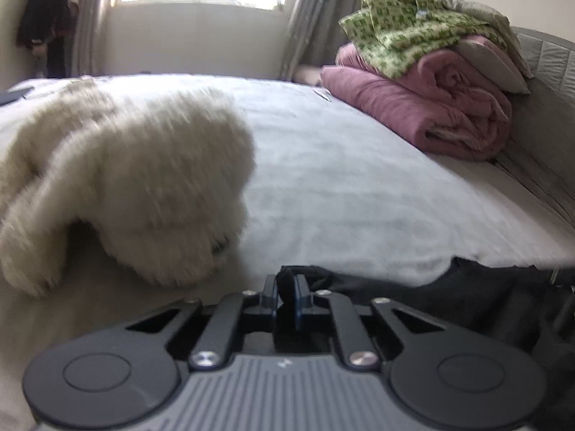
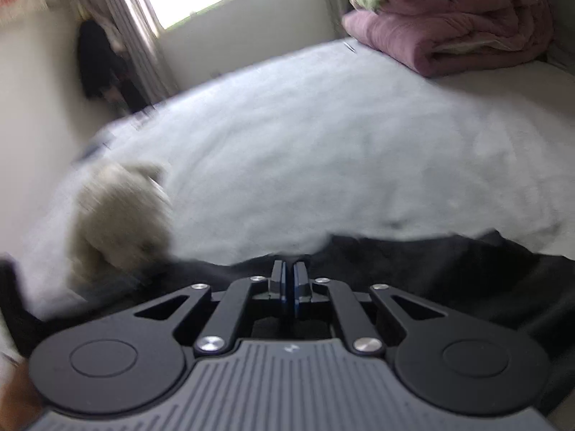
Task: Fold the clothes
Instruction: 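Grasp the shirt edge with the left gripper while the right gripper pinches the collar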
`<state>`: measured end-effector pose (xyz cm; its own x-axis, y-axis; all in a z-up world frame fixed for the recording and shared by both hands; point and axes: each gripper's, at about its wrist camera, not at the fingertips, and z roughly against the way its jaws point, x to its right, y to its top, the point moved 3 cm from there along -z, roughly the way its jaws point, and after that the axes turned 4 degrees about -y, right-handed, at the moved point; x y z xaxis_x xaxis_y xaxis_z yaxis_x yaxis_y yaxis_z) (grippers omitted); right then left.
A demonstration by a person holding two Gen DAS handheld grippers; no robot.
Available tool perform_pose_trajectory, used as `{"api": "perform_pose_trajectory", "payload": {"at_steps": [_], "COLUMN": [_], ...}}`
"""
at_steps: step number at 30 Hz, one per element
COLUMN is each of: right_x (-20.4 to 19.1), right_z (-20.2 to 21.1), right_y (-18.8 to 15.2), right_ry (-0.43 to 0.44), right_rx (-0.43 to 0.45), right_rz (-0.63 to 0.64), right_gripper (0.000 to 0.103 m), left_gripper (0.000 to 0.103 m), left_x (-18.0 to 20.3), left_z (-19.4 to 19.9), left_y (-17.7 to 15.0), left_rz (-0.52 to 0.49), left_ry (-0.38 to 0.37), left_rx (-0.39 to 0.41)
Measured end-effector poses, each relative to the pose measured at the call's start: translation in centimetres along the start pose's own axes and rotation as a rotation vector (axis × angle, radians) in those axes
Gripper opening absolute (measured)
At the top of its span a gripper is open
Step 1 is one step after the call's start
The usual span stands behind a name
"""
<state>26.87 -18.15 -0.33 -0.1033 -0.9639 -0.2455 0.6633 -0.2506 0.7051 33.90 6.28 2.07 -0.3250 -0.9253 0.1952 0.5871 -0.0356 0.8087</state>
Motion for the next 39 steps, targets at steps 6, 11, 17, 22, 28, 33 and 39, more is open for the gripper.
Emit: {"api": "perform_pose_trajectory", "payload": {"at_steps": [6,11,17,22,28,33,39], "right_x": [1.2,0.8,-0.8,0.2,0.8,-1.4,0.4], "right_z": [0.2,1.5,0.9,2.0,3.5,2.0,2.7], "right_y": [-3.5,-5.6,-6.9,-6.9,-6.7,-7.8,-5.4], "right_ry": [0.072,0.106,0.048,0.061,0.238,0.188,0.204], "right_rx": [-0.029,-0.036,-0.059,-0.017,-0.068,-0.148,-0.131], "right_rz": [-0.019,0.012,0.142,0.086,-0.042,0.118,0.055], "right_gripper": [0.037,0.047,0.003,0.006,0.056,0.005,0.003], "left_gripper": [0.009,0.009,0.009,0.010,0.010,0.011,0.015], "left_x": [0.1,0.2,-0.1,-0.4,-0.7,-0.7,-0.6], "left_z": [-0.2,-0.4,-0.6,-0.8,-0.9,-1.0,-0.9], "left_y": [0.0,-0.2,-0.7,-1.1,-1.5,-1.6,-1.7], "left_rz": [-0.056,-0.091,-0.080,-0.069,-0.057,-0.049,-0.048], "left_ry": [0.007,0.014,0.012,0.009,0.006,0.009,0.013], "left_rx": [-0.003,0.000,0.002,0.005,0.007,0.007,0.013]}}
